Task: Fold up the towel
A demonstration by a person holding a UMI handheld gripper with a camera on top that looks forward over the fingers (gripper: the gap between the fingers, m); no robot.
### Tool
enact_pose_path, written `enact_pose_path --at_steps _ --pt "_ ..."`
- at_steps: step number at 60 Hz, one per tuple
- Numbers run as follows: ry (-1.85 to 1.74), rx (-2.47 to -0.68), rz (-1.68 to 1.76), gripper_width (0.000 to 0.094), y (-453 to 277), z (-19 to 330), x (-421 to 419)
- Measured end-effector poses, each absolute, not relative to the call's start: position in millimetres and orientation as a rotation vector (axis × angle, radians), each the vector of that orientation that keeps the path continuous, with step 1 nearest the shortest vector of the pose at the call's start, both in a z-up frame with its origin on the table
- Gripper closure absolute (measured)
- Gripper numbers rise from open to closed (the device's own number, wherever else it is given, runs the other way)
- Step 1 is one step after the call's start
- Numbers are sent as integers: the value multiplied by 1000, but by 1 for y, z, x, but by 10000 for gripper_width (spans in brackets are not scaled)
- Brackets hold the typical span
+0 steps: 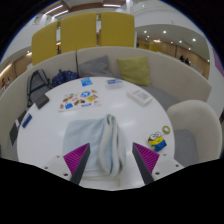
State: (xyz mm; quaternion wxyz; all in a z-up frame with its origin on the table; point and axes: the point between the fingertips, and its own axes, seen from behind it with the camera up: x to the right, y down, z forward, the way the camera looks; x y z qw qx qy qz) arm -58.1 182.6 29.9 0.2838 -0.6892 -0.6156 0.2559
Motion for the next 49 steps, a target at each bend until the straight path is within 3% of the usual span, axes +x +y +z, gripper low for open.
enact_pose_path --at_steps 3,15,24,34,49 --pt "-1644 -1830 699 82 184 55 -42" --pt "-1694 -1781 702 69 171 175 71" --pt "-1726 -1754 670 70 158 237 159" --pt "-1718 -1772 701 63 142 259 205" --pt "-1731 -1711 716 68 134 263 197"
